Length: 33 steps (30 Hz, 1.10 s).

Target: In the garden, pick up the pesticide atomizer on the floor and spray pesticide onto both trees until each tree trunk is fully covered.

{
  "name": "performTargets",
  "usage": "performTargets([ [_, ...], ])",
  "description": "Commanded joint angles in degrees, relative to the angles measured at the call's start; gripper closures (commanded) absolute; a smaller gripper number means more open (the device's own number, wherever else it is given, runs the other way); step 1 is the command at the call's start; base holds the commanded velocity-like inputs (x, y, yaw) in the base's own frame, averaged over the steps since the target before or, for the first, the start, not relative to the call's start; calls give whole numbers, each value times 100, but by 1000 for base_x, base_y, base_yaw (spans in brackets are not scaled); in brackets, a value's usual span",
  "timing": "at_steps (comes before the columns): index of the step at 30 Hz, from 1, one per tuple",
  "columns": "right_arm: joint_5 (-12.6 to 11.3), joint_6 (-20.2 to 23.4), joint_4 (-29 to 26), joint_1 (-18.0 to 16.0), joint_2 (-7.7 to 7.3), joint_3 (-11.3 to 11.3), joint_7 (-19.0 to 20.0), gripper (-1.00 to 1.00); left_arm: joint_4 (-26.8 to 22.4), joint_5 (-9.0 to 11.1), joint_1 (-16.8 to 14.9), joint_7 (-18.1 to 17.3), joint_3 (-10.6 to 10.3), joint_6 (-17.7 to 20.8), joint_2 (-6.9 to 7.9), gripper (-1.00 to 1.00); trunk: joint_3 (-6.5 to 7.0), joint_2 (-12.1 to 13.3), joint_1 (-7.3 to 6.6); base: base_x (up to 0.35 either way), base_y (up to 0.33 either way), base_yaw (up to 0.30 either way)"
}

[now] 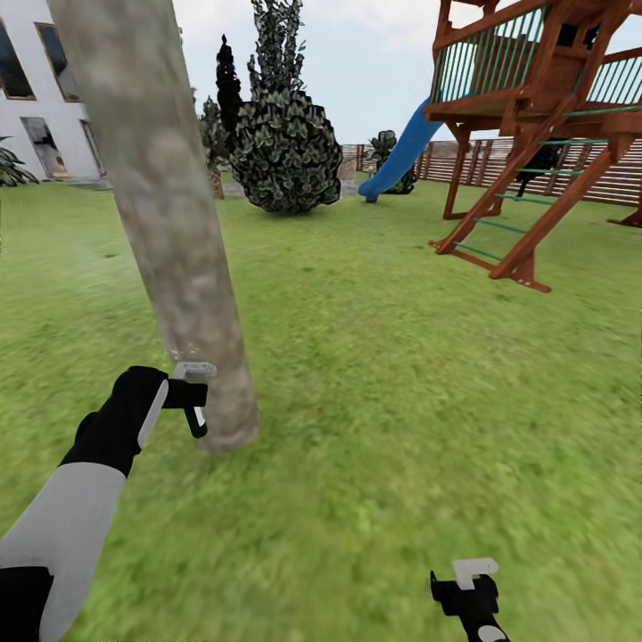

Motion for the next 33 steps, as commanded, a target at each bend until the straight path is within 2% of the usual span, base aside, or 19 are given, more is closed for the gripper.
performTargets([
  [1,-47,-9,-2,-1,2,50,-12,-100,-6,-24,-3,-26,-2,25,2,100,-5,-2,-1,5,-272,82],
  [12,-47,-9,-2,-1,13,54,-8,-100,-5,-40,19,-15,24,28,8,100,-5,-2,-1,57,-274,243],
  [16,-49,-9,-2,0,6,49,-8,-100,65,-54,90,0,56,-11,87,100,-5,-2,-1,139,-273,33],
  [21,-52,-9,-2,0,-4,49,-8,-100,82,-26,85,1,60,-19,16,100,-5,-2,-1,149,-268,1],
  [23,-55,-9,-2,0,-5,49,-8,-100,88,-48,87,1,84,-19,77,100,-5,-2,-1,178,-242,0],
  [25,-55,-9,-2,0,0,49,-8,-100,90,-66,114,-10,218,-37,188,100,-5,-2,-1,184,-236,38],
  [28,-56,-9,-2,-1,11,49,-8,-100,102,-91,378,-17,347,-67,421,100,-5,-2,-1,189,-233,223],
  [31,-51,-9,-2,-1,13,49,-8,-100,107,-89,529,-12,325,-211,407,100,-5,-2,-1,131,-139,275],
  [33,-47,-9,-2,-1,13,50,-8,-100,112,-73,669,5,304,-463,309,100,-5,-2,-1,22,-23,278],
])
